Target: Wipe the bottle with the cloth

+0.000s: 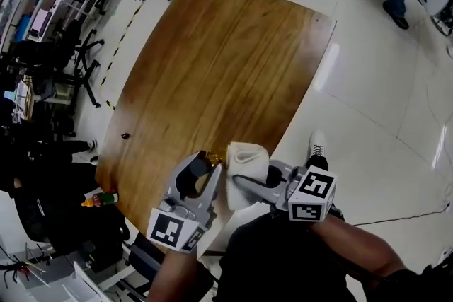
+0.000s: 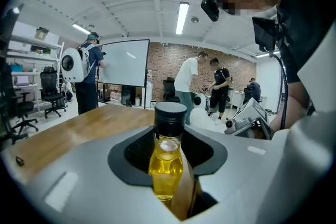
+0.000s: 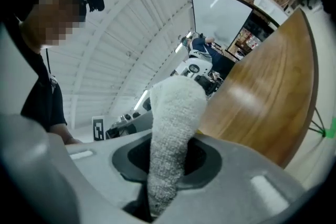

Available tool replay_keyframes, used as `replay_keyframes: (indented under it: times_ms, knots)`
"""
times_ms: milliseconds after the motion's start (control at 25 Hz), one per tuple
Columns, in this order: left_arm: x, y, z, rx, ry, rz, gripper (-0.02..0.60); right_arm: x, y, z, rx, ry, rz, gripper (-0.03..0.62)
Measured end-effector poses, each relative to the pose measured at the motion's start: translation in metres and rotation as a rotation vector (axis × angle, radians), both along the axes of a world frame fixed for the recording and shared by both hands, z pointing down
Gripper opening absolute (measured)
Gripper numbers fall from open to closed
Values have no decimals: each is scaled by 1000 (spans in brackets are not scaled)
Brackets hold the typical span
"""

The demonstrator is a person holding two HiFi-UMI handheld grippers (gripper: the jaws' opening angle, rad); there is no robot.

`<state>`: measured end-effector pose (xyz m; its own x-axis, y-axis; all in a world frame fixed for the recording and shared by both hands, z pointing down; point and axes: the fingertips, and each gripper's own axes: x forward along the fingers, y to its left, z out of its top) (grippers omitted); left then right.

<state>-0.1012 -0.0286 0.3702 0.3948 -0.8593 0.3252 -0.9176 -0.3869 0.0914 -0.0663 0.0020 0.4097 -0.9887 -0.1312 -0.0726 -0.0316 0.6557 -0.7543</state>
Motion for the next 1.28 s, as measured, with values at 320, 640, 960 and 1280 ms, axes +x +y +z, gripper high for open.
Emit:
replay_keyframes:
  times_ms: [320,640,960,1280]
  knots:
    - [4,1,2,3,-23,-1,163,-13,0,8,-13,-80,61,71]
    - [2,2,4,20,-22,-9,161,-20,2,35,-63,-4,23,71]
    - [6,2,6,28,-35,-15,160,-18,-3,74,-333,123,-17,71]
    - [6,7,5,37,-22,-18,160,-17,-2,103,-435,326,-36,71]
